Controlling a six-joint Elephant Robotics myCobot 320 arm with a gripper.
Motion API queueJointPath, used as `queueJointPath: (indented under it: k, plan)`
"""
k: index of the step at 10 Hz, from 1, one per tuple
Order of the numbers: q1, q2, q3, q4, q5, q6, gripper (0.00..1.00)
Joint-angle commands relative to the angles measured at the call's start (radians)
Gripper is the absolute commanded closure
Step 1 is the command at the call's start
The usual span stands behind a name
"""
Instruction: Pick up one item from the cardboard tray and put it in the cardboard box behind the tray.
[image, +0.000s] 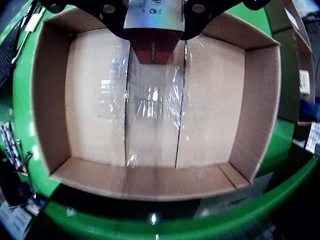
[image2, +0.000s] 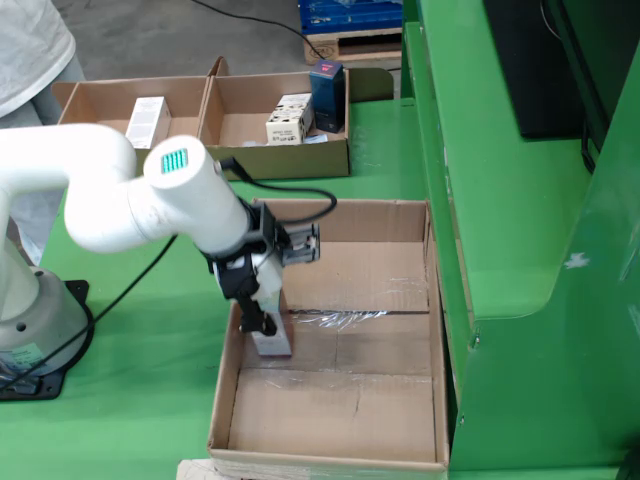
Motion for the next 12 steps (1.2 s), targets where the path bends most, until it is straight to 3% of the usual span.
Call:
queueJointPath:
  k: [1, 4, 5, 12]
  plan:
    - [0.031, 0.149, -0.049, -0.011, -0.019, 0.028, 1.00]
    - [0.025, 0.152, -0.122, 0.036, -0.011, 0.030, 1.00]
    - [0.035, 0.116, 0.135, -0.106, -0.019, 0.024, 1.00]
    - [0.004, 0.061, 0.322, -0.191, 0.015, -0.018, 1.00]
